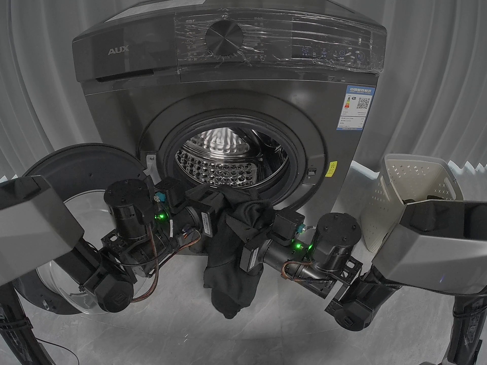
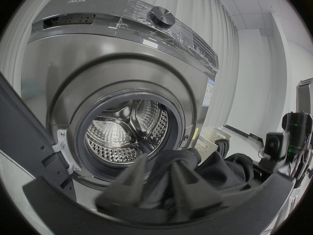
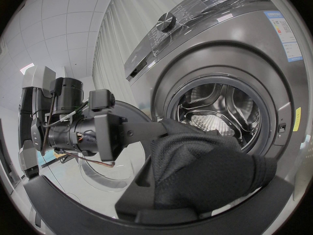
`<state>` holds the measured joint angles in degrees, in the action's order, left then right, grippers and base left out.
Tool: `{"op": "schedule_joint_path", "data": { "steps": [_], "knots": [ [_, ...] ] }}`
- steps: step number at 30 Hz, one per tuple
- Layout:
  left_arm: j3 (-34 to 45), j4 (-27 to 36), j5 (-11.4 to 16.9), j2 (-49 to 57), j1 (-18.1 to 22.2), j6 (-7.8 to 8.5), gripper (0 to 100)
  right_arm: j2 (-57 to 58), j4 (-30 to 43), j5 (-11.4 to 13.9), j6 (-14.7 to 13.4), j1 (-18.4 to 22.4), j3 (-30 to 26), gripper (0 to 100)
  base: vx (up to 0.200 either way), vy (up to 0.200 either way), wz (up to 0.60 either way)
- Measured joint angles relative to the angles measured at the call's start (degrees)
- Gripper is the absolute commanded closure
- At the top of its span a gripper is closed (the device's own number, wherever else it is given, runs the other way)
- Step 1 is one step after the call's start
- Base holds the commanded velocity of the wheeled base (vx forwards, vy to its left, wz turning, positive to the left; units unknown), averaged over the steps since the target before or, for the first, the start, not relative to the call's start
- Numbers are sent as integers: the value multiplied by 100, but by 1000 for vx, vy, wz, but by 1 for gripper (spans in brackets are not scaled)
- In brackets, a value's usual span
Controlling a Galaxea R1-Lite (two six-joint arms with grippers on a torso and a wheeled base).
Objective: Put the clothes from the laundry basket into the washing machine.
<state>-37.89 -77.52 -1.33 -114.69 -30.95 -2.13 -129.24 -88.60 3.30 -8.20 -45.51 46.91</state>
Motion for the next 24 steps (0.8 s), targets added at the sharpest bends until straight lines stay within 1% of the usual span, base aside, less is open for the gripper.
{"op": "schedule_joint_path", "data": {
  "steps": [4, 7, 9, 13, 19, 24],
  "knots": [
    [272, -78, -9, -33, 17, 28, 0, 28, 33, 0, 6, 107, 33, 100, 0, 0, 0],
    [564, -177, -15, -15, 22, 112, 0, 33, 121, -5, 13, 207, 99, 100, 0, 0, 0],
    [879, -122, 24, -9, -16, 200, 0, 39, 13, -2, 20, 276, 215, 100, 0, 0, 0],
    [1237, -440, 54, -48, -82, 297, 0, 37, 74, -2, 33, 356, 330, 100, 0, 0, 0],
    [1342, -640, 104, -301, -250, 333, 0, 37, 195, 0, 52, 325, 452, 100, 0, 0, 0],
    [1063, -757, 133, -592, -291, 328, 0, 41, 213, 0, 57, 245, 499, 100, 0, 0, 0]
  ]
}}
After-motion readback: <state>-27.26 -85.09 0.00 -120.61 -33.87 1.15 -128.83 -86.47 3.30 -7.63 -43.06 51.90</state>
